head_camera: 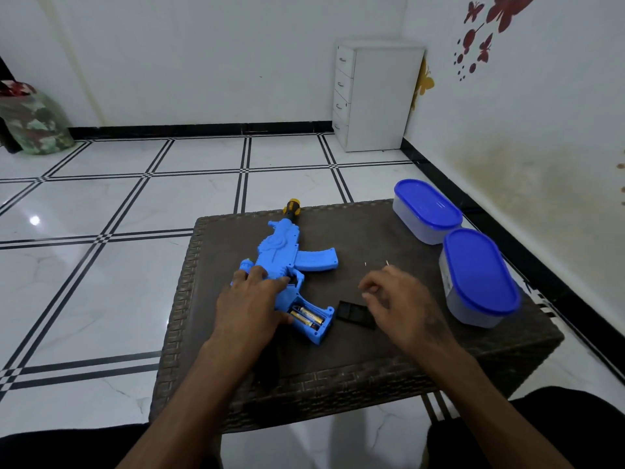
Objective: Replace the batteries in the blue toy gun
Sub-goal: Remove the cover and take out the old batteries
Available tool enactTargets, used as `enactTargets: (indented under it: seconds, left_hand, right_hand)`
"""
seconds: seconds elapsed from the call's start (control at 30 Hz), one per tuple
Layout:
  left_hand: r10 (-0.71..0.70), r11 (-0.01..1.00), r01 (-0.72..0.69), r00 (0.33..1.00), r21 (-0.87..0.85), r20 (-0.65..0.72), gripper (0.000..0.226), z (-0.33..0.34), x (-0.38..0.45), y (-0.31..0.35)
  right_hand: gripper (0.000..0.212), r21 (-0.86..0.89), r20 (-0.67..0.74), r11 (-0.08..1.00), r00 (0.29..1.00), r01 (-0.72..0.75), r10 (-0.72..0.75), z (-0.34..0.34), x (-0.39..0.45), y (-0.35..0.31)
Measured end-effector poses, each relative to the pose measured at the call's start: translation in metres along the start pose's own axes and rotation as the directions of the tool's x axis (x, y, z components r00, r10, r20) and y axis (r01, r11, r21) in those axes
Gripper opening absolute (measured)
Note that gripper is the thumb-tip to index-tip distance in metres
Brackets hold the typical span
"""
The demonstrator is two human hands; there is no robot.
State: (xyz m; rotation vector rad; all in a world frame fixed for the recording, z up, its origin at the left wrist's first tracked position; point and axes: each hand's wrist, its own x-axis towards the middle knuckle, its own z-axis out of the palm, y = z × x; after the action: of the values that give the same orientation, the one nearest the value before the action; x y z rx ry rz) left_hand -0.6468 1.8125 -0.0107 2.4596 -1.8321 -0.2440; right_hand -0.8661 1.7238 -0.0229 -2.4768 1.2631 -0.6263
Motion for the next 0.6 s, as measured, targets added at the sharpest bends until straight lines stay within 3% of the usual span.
enactTargets:
  seconds: [0.13,0.33,0.5,0.6]
  left_hand:
    - [0.049,0.999,-0.05,0.998,-0.008,-0.026,0.065,-0.004,0.004,0.006]
    - [0.057,0.997,-0.059,0.998,-0.056,-0.028,0.06,0.005,0.002,-0.005]
    - [0.047,0.994,-0.052,0.997,-0.093,-0.057,0.059,0.01,0.001,-0.008]
    - [0.035,0.994,-0.042,0.997,-0.104,-0.067,0.059,0.013,0.003,-0.008]
  right_hand:
    - [0.011,0.014,0.004,0.999,0.999,-0.044,0.044,-0.014,0.003,0.002]
    - [0.009,0.242,0.126,0.963,0.988,-0.121,0.093,0.008,-0.001,-0.012]
    - [0.008,0.232,0.152,0.954,0.976,-0.187,0.154,0.018,0.001,-0.022]
    - [0.012,0.113,0.091,0.969,0.974,-0.218,0.208,0.009,0.002,-0.016]
